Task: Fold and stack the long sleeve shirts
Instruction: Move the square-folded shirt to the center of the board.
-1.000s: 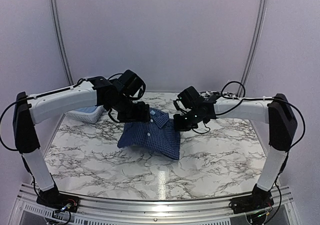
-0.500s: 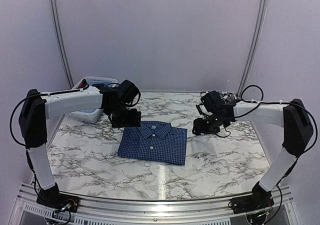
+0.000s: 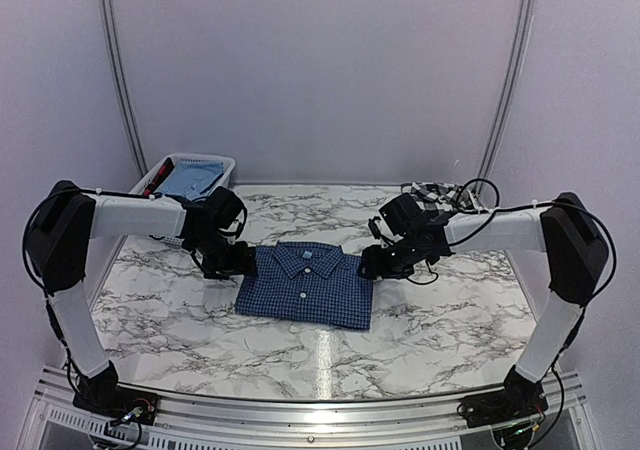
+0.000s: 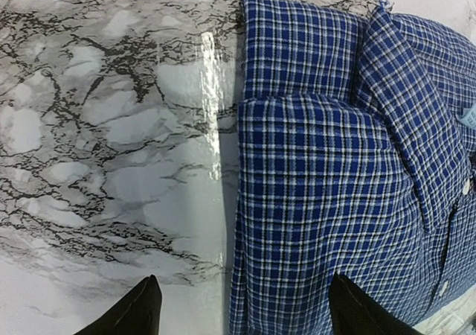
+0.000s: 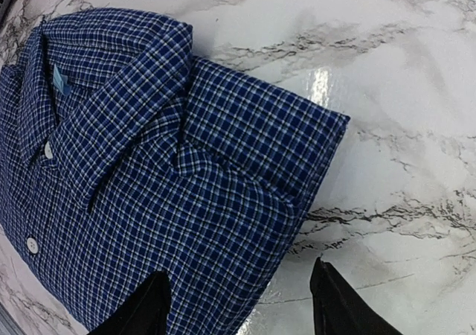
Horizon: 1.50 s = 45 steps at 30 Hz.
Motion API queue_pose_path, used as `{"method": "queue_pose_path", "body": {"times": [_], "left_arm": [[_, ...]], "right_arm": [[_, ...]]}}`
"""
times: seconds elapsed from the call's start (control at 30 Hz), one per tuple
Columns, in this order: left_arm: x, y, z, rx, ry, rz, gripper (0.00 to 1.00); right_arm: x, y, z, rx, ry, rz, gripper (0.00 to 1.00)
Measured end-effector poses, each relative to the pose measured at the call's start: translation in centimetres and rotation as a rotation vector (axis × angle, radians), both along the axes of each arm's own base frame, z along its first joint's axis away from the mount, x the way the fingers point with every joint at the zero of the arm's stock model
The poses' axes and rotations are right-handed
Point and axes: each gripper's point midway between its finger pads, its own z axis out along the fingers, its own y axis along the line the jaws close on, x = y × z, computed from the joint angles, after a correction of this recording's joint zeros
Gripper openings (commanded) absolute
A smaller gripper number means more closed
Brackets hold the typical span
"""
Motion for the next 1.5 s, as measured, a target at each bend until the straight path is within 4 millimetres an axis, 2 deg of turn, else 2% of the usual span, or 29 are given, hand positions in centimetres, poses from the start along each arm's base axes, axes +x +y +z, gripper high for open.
{"method": "queue_pose_path", "body": {"times": [0.13, 0.33, 0.47, 0.7, 0.83, 0.93, 0.97, 1.13, 1.3, 1.5], "left_arm": [[-0.1, -0.1, -0.8, -0.047, 0.009, -0.013, 0.74], [0.3, -1.0, -0.6, -0.107, -0.010, -0.042, 0.58], [0.3, -1.4, -0.7, -0.132, -0.016, -0.042, 0.46], [-0.9, -0.8, -2.4, -0.123, 0.020, 0.006, 0.35], [-1.1, -1.1, -2.5, -0.119, 0.004, 0.015, 0.20], [-1.4, -1.7, -2.7, -0.118, -0.004, 0.017, 0.03], [-1.5, -1.8, -2.8, -0.117, -0.005, 0.018, 0.00], [-1.8, -1.7, -3.0, -0.123, -0.025, 0.044, 0.00], [-2.6, -0.6, -2.9, -0.103, -0.040, 0.054, 0.00], [-3.3, 2.6, -3.0, -0.059, -0.042, 0.078, 0.00]], "right_arm": [[-0.1, 0.0, -0.9, 0.007, 0.008, -0.005, 0.58], [0.3, -0.4, -1.1, 0.012, -0.007, -0.030, 0.57], [1.3, -2.4, -1.1, 0.020, -0.019, -0.082, 0.57], [4.2, -7.2, -1.0, -0.028, -0.065, -0.203, 0.56], [6.0, -8.5, -0.8, -0.081, -0.105, -0.232, 0.55], [9.3, -9.0, -0.6, -0.137, -0.155, -0.256, 0.54], [9.6, -9.1, -0.6, -0.140, -0.162, -0.260, 0.54], [13.0, -10.1, 0.2, -0.213, -0.222, -0.287, 0.53], [15.8, -11.0, 1.1, -0.279, -0.272, -0.308, 0.52], [18.0, -12.3, 1.1, -0.328, -0.285, -0.320, 0.50]]}}
